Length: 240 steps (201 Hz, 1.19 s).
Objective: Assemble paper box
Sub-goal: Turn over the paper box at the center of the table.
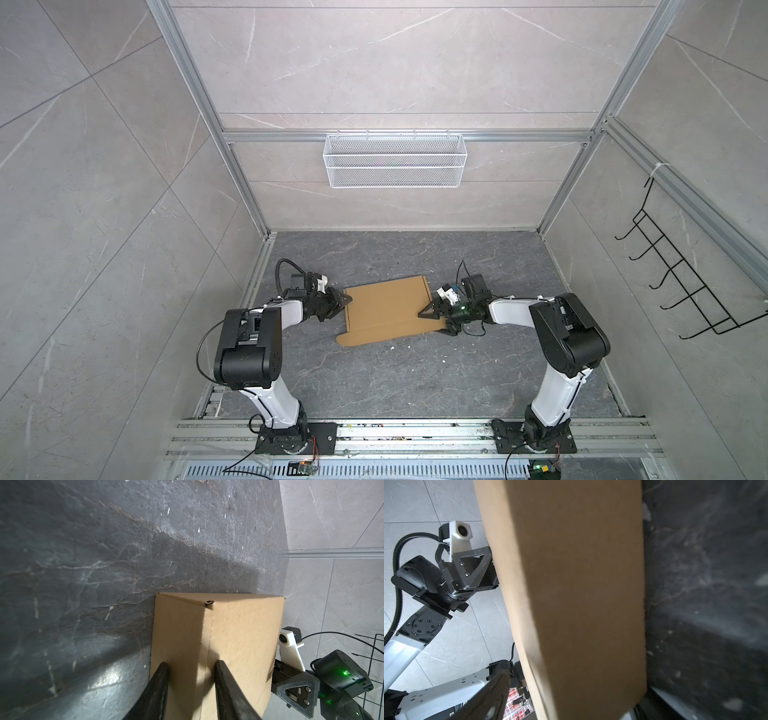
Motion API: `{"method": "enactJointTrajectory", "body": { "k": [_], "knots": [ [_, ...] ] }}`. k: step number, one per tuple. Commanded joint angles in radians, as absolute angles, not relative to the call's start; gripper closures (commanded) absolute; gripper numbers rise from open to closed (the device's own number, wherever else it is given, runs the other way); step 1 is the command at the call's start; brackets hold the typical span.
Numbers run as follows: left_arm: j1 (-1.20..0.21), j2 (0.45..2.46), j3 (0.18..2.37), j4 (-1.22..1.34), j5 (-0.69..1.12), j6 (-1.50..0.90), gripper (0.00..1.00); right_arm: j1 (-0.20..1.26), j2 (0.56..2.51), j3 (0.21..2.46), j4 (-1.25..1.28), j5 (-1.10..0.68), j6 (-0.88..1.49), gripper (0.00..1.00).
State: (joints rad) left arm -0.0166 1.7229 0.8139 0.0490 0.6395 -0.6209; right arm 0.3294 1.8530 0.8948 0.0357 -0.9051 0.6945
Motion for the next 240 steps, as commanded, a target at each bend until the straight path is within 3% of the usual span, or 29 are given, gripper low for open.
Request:
{"method": "enactJointTrajectory", "body": {
  "k": [1,51,179,240],
  "knots": [
    [-0.015,1.783,0.761,-0.124,0.478,-0.624,0.63,0.305,1.877,0.910,-0.051,-0.828,0.633,0.10],
    [-0.013,1.781,0.764,-0.137,0.468,-0.620,0.63,0.250,1.868,0.948,-0.206,-0.755,0.541,0.01],
    [-0.010,1.755,0.793,-0.217,0.405,-0.578,0.66,0.318,2.021,1.119,-0.252,-0.727,0.532,0.01],
    [-0.010,1.756,0.791,-0.217,0.404,-0.575,0.66,0.342,2.076,1.149,-0.206,-0.827,0.543,0.04]
  ]
}}
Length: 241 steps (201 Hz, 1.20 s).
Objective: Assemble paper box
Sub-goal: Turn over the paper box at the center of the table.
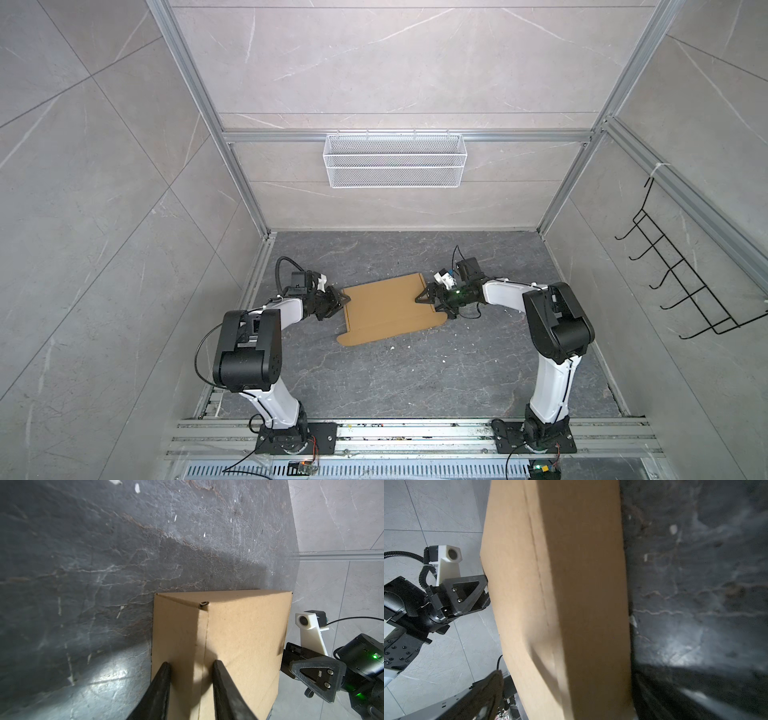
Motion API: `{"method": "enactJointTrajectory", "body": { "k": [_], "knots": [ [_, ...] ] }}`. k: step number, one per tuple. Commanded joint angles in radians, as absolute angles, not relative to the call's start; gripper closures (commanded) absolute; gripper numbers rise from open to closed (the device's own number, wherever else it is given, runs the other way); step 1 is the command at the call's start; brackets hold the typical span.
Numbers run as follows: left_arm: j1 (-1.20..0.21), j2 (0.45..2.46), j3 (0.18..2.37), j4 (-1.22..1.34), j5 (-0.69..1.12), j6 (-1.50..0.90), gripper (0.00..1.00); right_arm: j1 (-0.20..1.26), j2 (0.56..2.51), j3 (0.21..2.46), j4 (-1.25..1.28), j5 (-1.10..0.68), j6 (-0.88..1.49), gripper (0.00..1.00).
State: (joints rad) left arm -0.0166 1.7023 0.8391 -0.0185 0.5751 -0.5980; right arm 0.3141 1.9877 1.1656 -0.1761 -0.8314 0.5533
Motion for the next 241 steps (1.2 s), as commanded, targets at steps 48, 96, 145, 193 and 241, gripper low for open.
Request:
{"method": "enactJointTrajectory", "body": {
  "k": [48,96,145,193,241],
  "knots": [
    [-0.009,1.759,0.791,-0.201,0.419,-0.581,0.65,0.349,2.047,1.123,-0.088,-0.971,0.559,0.10],
    [-0.011,1.790,0.785,-0.101,0.541,-0.629,0.55,0.348,2.011,1.083,0.012,-1.008,0.644,0.19],
    [-0.010,1.727,0.801,-0.110,0.565,-0.649,0.45,0.348,2.016,1.034,0.158,-0.983,0.796,0.37],
    [-0.009,1.518,0.894,-0.338,0.454,-0.529,0.39,0.349,1.943,0.965,0.267,-0.982,0.965,0.48],
    [-0.209,1.138,0.946,-0.511,0.065,-0.221,0.36,0.346,1.810,0.923,0.217,-0.981,1.084,0.51]
  ]
}}
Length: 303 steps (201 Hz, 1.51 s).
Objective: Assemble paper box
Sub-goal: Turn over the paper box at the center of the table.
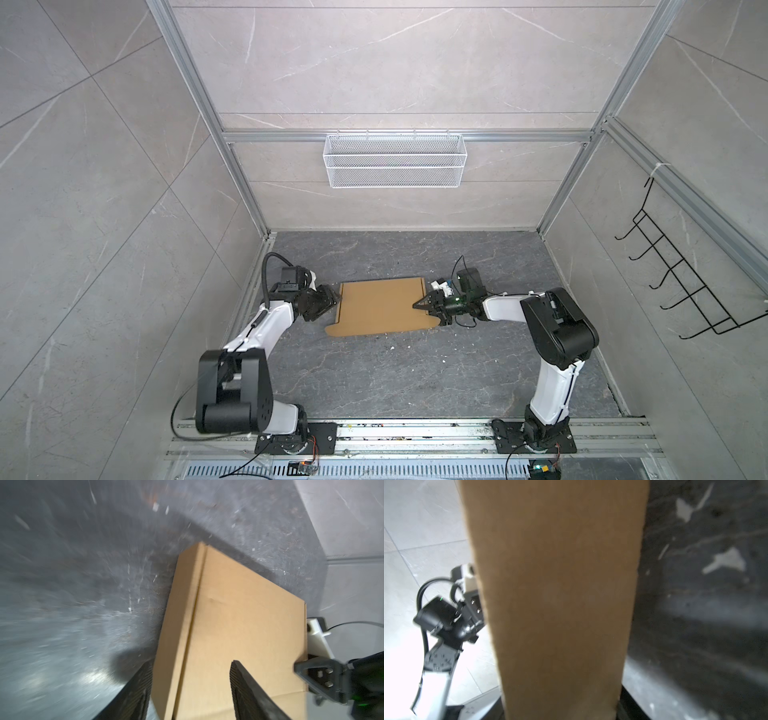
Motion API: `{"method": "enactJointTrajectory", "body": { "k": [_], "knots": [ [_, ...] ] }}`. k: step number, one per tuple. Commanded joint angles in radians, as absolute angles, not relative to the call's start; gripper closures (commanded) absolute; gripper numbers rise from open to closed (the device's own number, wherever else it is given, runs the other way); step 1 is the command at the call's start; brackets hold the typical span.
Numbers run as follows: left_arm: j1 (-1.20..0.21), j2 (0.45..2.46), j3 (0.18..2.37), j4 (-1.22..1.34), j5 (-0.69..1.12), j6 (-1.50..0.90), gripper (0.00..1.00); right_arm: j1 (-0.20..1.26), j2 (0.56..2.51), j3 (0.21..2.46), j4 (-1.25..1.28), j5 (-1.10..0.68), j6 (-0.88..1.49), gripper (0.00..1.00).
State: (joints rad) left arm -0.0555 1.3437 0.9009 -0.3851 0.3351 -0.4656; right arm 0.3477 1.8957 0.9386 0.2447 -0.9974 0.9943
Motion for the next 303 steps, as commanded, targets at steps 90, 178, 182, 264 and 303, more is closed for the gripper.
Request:
{"method": "enactJointTrajectory", "body": {
  "k": [90,178,182,264,303],
  "knots": [
    [-1.032,0.831,0.850,-0.552,-0.497,0.397,0.27,0.329,1.600,0.871,0.060,-1.022,1.220,0.57],
    [-1.105,1.028,0.739,-0.233,-0.619,0.736,0.19,0.328,1.450,0.809,0.024,-1.090,1.320,0.60],
    [-1.103,1.034,0.735,-0.223,-0.622,0.752,0.19,0.327,1.446,0.808,0.018,-1.093,1.321,0.60],
    [-1.030,1.051,0.739,-0.231,-0.516,0.801,0.21,0.325,1.396,0.833,-0.048,-1.149,1.320,0.62],
    [-1.030,1.058,0.703,-0.149,-0.554,0.857,0.20,0.324,1.388,0.838,-0.057,-1.157,1.329,0.62]
  ]
}}
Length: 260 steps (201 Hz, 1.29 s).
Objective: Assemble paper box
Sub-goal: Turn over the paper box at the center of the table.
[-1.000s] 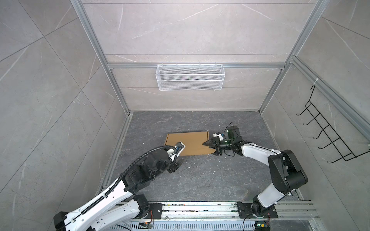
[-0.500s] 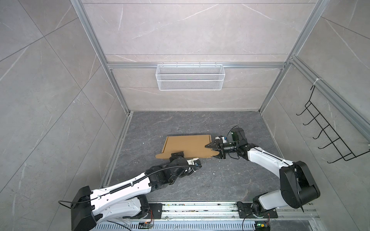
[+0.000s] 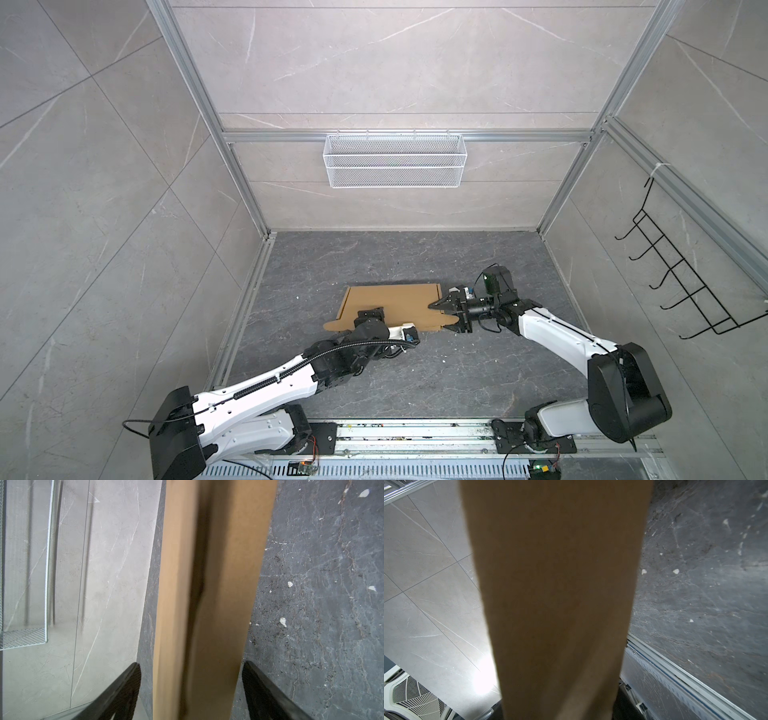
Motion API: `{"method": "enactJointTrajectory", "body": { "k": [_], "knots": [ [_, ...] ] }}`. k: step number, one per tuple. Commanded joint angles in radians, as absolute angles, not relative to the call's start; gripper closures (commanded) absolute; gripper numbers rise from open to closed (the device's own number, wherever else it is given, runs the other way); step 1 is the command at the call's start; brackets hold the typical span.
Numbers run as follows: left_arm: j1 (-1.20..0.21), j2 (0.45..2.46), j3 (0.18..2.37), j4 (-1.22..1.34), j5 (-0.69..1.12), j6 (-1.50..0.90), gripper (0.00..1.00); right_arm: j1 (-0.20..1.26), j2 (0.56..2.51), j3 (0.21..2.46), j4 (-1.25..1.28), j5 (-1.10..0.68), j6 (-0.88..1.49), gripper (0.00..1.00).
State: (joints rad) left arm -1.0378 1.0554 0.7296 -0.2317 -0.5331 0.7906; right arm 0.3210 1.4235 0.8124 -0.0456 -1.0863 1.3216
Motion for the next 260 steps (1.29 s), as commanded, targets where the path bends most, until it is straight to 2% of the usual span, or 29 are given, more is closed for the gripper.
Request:
{"method": "enactJointTrajectory", "body": {
  "k": [1,22,72,111,151,191,260],
  "knots": [
    [-1.030,1.058,0.702,-0.145,-0.555,0.859,0.20,0.325,1.387,0.838,-0.057,-1.158,1.329,0.62],
    [-1.029,1.041,0.692,-0.127,-0.537,0.846,0.19,0.324,1.389,0.841,-0.056,-1.156,1.328,0.62],
    [-1.010,0.996,0.720,-0.285,-0.477,0.764,0.15,0.324,1.396,0.859,-0.066,-1.147,1.322,0.63],
    [-0.985,1.034,0.696,-0.174,-0.527,0.838,0.12,0.332,1.369,0.851,-0.086,-1.150,1.325,0.63],
    [-0.962,1.026,0.669,-0.043,-0.518,0.894,0.17,0.335,1.342,0.819,-0.062,-1.161,1.345,0.63],
    [-0.950,1.003,0.655,-0.020,-0.507,0.918,0.20,0.339,1.344,0.807,-0.063,-1.169,1.338,0.64],
    [-0.941,0.970,0.663,-0.070,-0.479,0.945,0.33,0.344,1.355,0.825,-0.043,-1.171,1.353,0.61]
  ]
}}
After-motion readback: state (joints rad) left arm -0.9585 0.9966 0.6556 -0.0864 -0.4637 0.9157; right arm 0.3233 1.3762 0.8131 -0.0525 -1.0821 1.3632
